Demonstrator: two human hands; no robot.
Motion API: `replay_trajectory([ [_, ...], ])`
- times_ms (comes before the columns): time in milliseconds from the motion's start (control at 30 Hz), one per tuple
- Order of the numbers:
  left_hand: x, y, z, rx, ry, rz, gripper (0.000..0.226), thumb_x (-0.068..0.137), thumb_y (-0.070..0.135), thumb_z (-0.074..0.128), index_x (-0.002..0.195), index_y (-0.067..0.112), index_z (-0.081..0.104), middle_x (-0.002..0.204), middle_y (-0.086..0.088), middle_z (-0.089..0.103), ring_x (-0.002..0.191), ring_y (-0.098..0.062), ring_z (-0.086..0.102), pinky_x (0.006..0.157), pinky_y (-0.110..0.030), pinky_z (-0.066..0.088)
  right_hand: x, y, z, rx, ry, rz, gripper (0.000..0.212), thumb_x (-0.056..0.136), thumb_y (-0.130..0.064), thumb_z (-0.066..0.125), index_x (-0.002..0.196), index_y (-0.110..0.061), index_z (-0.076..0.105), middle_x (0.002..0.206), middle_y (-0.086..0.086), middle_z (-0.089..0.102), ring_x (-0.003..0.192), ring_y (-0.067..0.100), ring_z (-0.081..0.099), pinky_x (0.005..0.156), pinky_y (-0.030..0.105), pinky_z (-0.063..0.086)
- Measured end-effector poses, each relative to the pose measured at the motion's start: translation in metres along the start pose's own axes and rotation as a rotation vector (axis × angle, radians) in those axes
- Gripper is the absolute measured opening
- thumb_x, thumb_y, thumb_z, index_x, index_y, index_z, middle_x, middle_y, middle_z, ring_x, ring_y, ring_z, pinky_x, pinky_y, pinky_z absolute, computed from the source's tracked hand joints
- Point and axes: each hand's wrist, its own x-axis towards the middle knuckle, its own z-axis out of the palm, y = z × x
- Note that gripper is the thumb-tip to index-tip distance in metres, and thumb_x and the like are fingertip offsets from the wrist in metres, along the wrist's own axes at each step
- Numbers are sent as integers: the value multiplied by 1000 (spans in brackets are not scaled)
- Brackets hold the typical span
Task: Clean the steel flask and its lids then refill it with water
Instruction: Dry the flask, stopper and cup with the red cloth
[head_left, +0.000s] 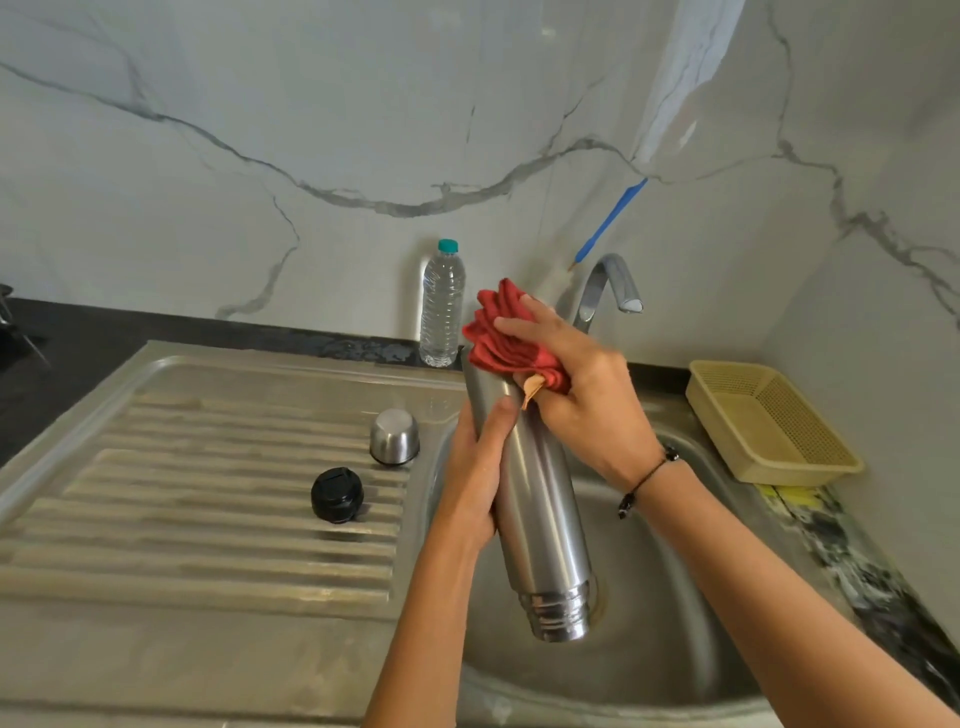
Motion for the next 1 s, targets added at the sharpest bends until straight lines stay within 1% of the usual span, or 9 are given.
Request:
replay_trajectory([
  [133, -2, 2, -3, 20, -17, 31, 50, 74, 46, 67, 114, 17, 63, 96, -12, 72, 87, -29, 67, 79, -45, 55, 1, 0, -3, 106, 40, 193, 42, 82, 1, 56, 117, -21, 62, 124, 0, 62, 103, -4, 57, 93, 12, 42],
  [167, -3, 1, -2, 26, -22, 23, 57, 71, 50, 68, 114, 14, 63, 95, -15, 71, 86, -32, 67, 76, -44, 55, 2, 1, -6, 177, 43, 252, 39, 84, 2, 56, 115, -20, 63, 117, -2, 65, 95, -5, 61, 90, 13, 44],
  [300, -6, 3, 2, -5, -82, -47, 73, 67, 59, 66, 113, 3, 62, 97, -28, 66, 88, -41, 64, 71, -41, 54, 9, 1, -15, 620, 78, 440, 27, 90, 6, 50, 113, -1, 61, 115, 5, 67, 102, 3, 63, 92, 20, 47],
  [433, -2, 3, -2, -24, -95, -67, 62, 67, 53, 66, 110, 8, 65, 96, -17, 69, 85, -23, 66, 76, -37, 54, 11, 2, -20, 555, 31, 487, 27, 90, 1, 54, 99, -21, 67, 110, -2, 69, 105, 7, 62, 100, 30, 46],
  [567, -1, 3, -3, -63, -8, -103, 47, 82, 44, 61, 112, 7, 64, 94, -13, 70, 84, -22, 66, 78, -37, 53, 8, 5, -14, 437, 145, 455, 29, 88, -1, 56, 104, -22, 66, 106, -3, 70, 100, 9, 64, 98, 33, 48],
  [667, -1, 10, -3, -138, -1, -159, 43, 92, 45, 48, 102, 9, 68, 82, -10, 71, 74, -20, 66, 73, -34, 52, 2, 1, -12, 136, 192, 258, 42, 83, 2, 56, 114, -25, 64, 106, 1, 69, 87, 10, 65, 85, 16, 49],
  [733, -1, 13, -1, -114, 5, -115, 46, 90, 49, 51, 108, 9, 66, 91, -12, 73, 83, -22, 67, 78, -37, 54, -1, -4, -9, 7, 127, 121, 47, 79, 4, 57, 120, -20, 61, 124, 5, 62, 94, 0, 61, 87, 4, 41],
  [833, -2, 14, -2, -28, -15, 12, 58, 79, 45, 63, 122, 7, 58, 98, -13, 71, 85, -23, 68, 79, -40, 56, -2, -7, 0, -41, 68, 30, 49, 75, -3, 53, 121, -16, 61, 135, 6, 53, 116, 3, 50, 97, 7, 36],
  [1000, 0, 13, -10, -37, -84, -11, 81, 65, 56, 72, 122, 1, 58, 104, -27, 66, 87, -33, 64, 73, -40, 54, 5, -4, -3, 188, 131, 271, 31, 84, -6, 56, 111, -17, 66, 104, -2, 71, 94, 11, 65, 90, 25, 49],
])
